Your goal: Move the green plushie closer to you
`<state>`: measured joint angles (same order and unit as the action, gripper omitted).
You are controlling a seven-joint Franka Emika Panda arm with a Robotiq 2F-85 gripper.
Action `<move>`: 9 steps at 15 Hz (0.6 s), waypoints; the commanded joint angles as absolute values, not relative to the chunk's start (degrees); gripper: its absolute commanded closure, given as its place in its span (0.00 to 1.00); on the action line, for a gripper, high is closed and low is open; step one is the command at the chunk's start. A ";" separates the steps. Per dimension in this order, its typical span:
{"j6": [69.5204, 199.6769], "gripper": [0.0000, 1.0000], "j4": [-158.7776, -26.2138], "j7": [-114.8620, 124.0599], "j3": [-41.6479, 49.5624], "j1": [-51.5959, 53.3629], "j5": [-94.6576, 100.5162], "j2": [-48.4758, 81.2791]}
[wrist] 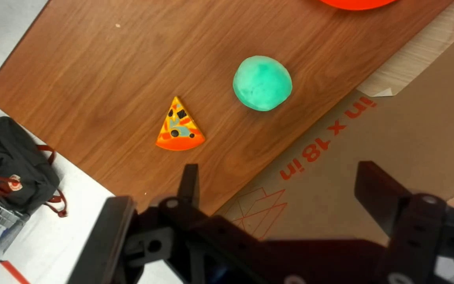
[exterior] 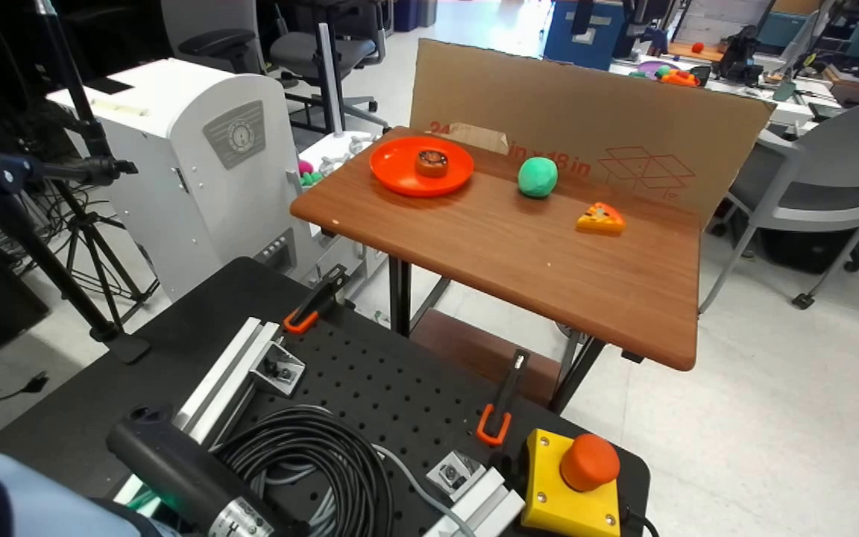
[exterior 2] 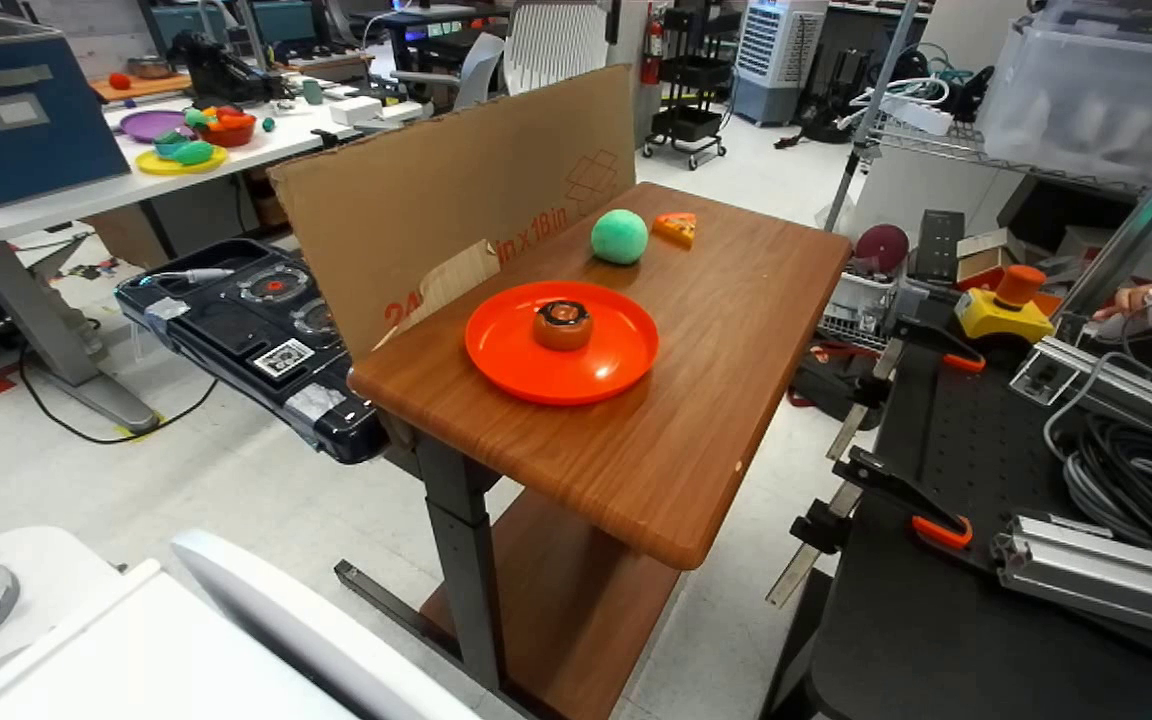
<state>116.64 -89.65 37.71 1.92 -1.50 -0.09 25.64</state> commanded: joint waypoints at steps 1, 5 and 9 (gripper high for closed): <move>118.64 0.00 -86.89 40.16 3.93 0.83 -0.03 31.11; 119.31 0.00 -85.02 42.30 4.91 2.48 0.23 36.39; 118.73 0.00 -82.23 44.13 5.68 3.99 0.62 40.50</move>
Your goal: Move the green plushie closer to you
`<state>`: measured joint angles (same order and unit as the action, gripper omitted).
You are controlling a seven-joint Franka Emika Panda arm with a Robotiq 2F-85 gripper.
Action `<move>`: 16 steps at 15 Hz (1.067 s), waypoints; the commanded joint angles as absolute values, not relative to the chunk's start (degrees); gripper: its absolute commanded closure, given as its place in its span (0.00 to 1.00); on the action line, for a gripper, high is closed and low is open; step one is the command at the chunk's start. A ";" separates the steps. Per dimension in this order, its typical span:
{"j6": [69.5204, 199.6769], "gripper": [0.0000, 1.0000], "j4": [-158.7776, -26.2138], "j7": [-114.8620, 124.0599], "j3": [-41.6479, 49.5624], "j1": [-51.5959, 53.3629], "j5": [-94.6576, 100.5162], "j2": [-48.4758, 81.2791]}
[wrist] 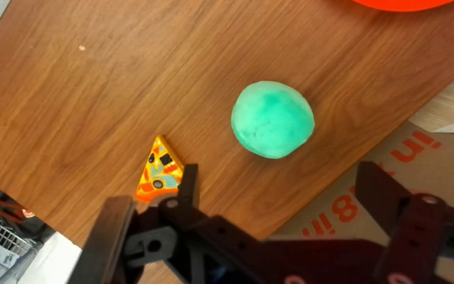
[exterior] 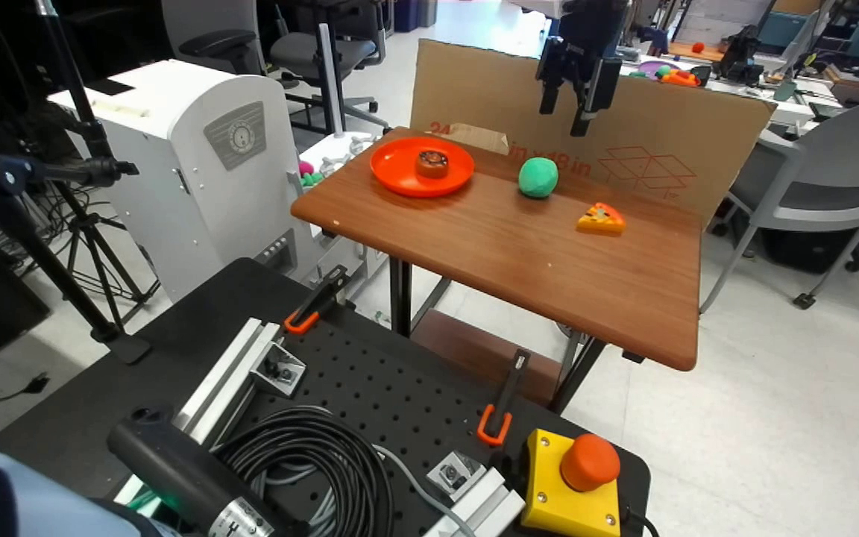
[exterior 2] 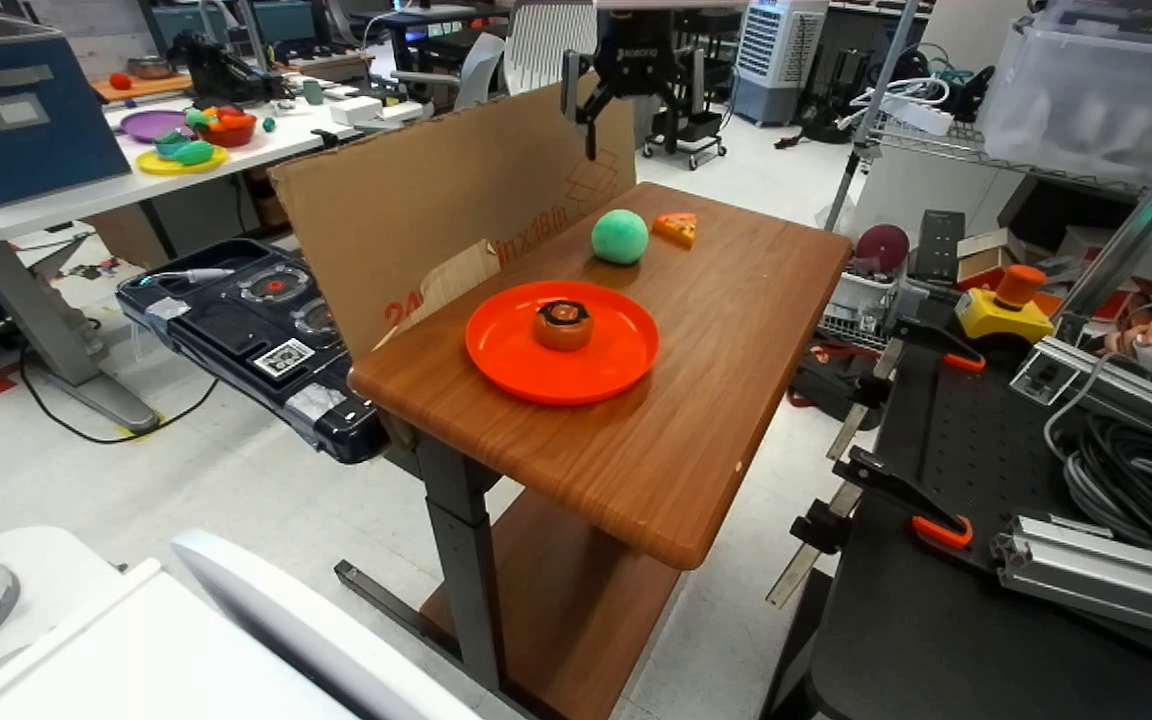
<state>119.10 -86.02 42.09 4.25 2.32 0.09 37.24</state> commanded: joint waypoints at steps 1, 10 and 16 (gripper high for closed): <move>118.47 0.00 -81.40 44.54 5.86 4.24 0.68 41.45; 116.36 0.00 -74.47 47.68 7.14 5.34 1.20 49.27; 114.77 0.00 -72.34 48.21 6.69 7.00 1.26 52.22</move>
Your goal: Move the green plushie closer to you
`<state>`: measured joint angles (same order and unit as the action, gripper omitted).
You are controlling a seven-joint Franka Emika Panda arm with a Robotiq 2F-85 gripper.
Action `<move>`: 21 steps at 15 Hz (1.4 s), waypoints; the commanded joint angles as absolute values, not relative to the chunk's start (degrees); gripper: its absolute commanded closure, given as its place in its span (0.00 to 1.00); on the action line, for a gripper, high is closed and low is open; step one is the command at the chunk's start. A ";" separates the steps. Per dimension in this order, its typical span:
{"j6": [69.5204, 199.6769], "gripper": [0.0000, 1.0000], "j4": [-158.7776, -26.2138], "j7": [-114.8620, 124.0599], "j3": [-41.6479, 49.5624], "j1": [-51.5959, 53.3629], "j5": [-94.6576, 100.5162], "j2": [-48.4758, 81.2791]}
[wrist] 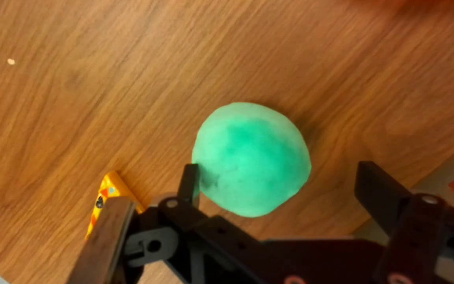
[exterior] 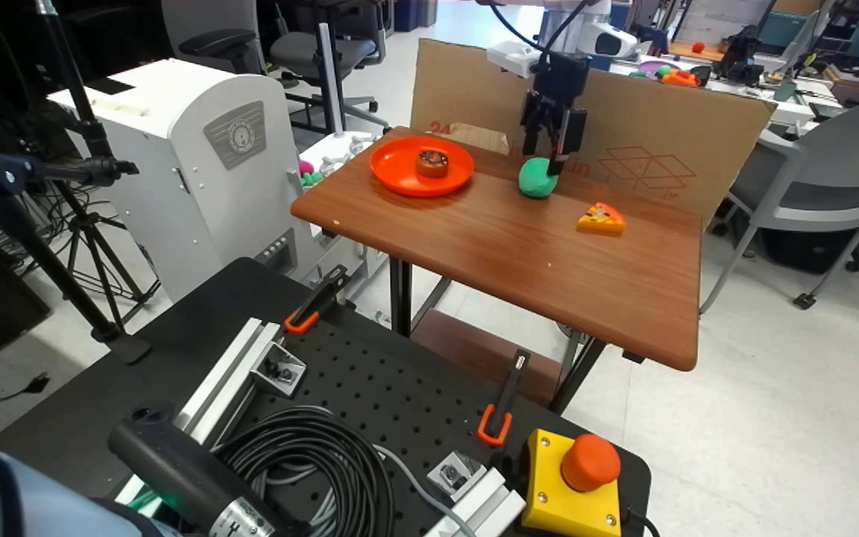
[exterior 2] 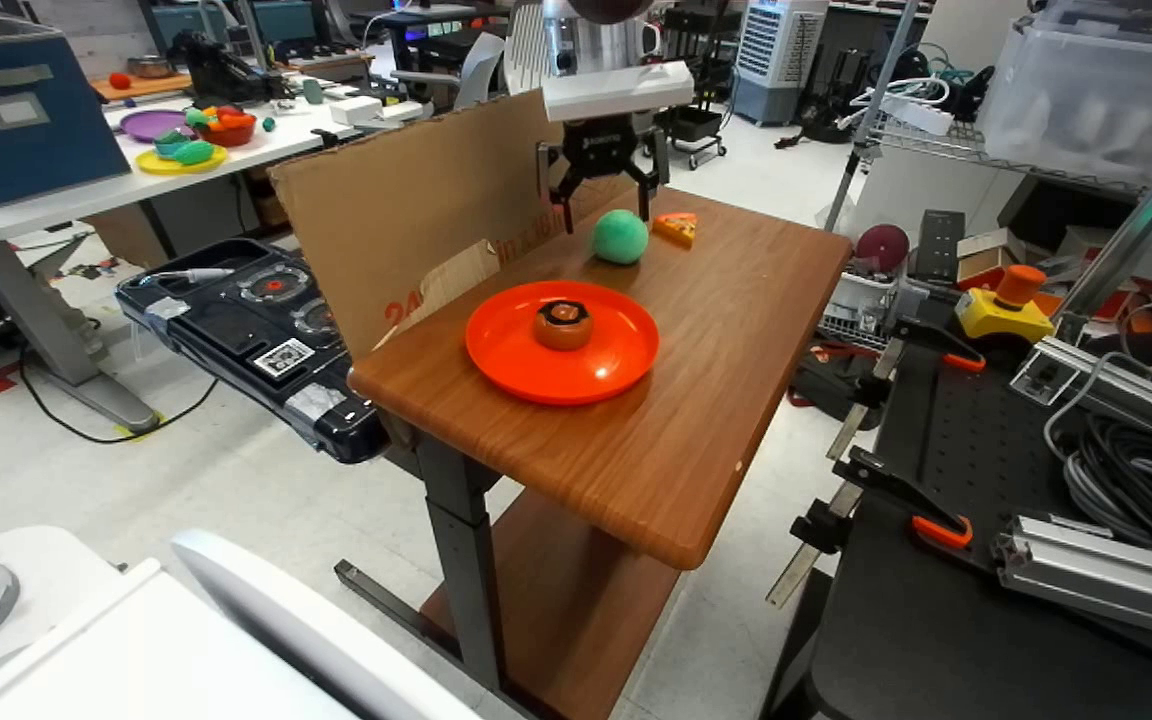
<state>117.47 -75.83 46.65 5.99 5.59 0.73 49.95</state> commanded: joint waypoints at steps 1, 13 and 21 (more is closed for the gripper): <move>114.95 0.25 -72.00 48.63 6.84 7.25 1.30 52.63; 110.50 0.97 -93.07 40.22 5.25 6.66 1.91 35.16; 114.45 0.94 -114.28 34.87 6.22 5.26 6.21 23.75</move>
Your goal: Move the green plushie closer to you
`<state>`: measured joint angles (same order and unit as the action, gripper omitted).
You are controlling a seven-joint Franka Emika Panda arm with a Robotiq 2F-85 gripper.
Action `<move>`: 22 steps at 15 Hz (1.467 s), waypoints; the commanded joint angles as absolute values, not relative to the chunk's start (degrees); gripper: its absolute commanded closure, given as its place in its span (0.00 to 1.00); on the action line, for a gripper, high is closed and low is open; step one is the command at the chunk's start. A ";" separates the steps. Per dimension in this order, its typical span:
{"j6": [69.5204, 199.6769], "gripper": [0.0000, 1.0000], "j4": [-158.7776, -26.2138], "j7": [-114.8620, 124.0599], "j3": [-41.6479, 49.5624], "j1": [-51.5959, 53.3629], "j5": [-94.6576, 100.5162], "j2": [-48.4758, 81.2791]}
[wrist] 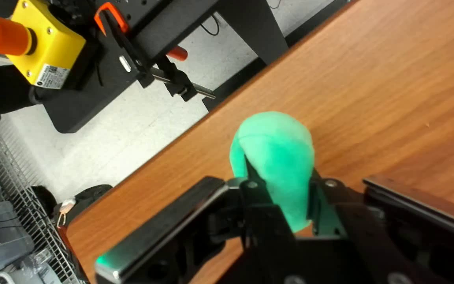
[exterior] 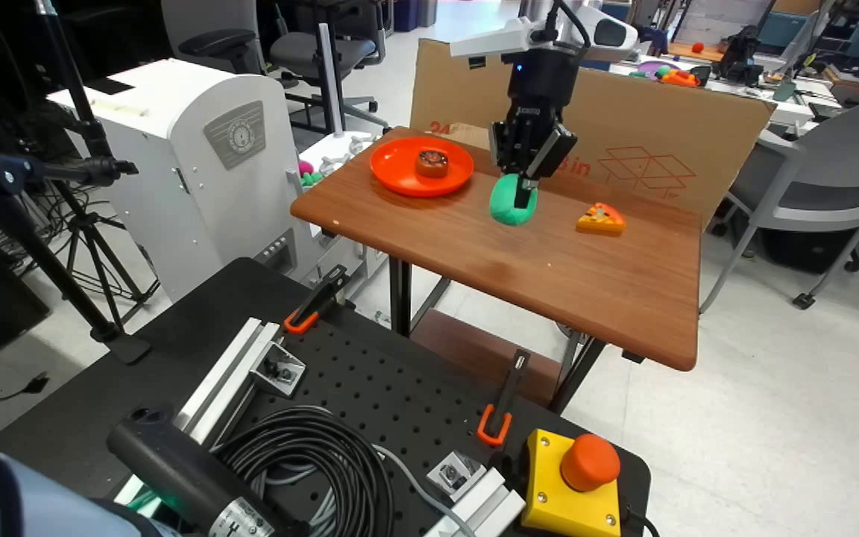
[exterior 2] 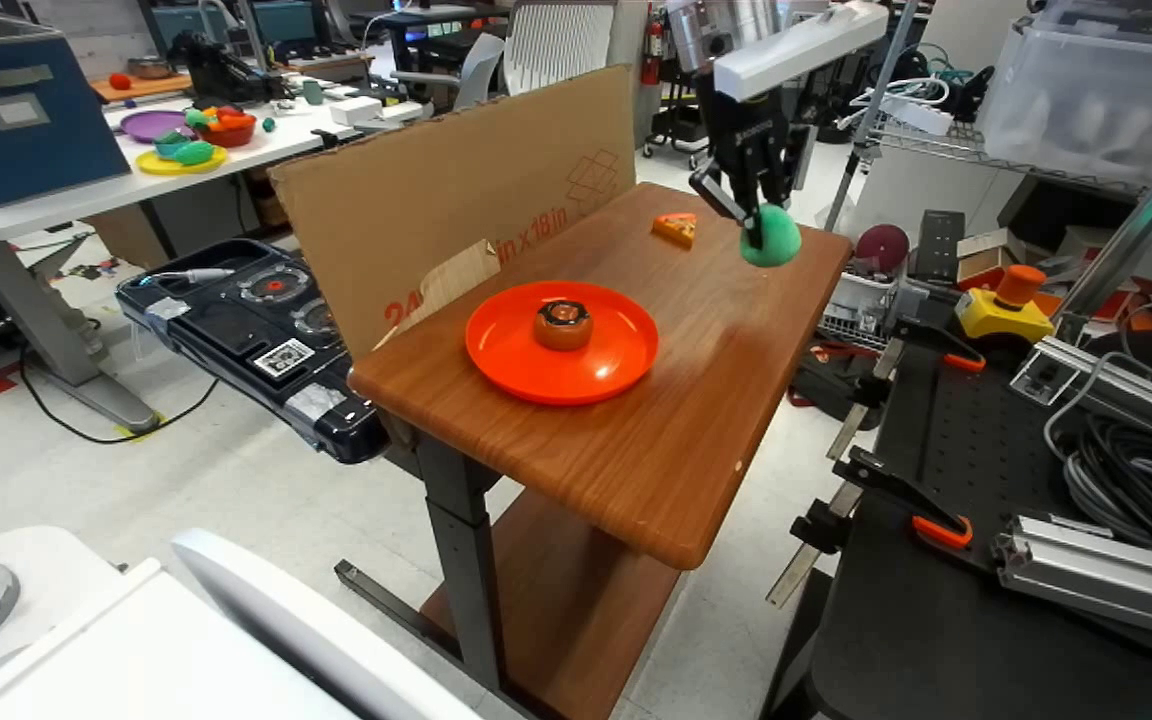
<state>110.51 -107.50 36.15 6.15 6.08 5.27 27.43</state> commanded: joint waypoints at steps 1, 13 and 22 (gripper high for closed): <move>115.79 0.94 -115.02 35.01 6.31 4.90 6.09 24.00; 119.90 0.15 -116.90 36.66 7.29 3.39 4.06 25.26; 118.64 0.00 -121.18 36.13 6.34 3.28 4.16 19.25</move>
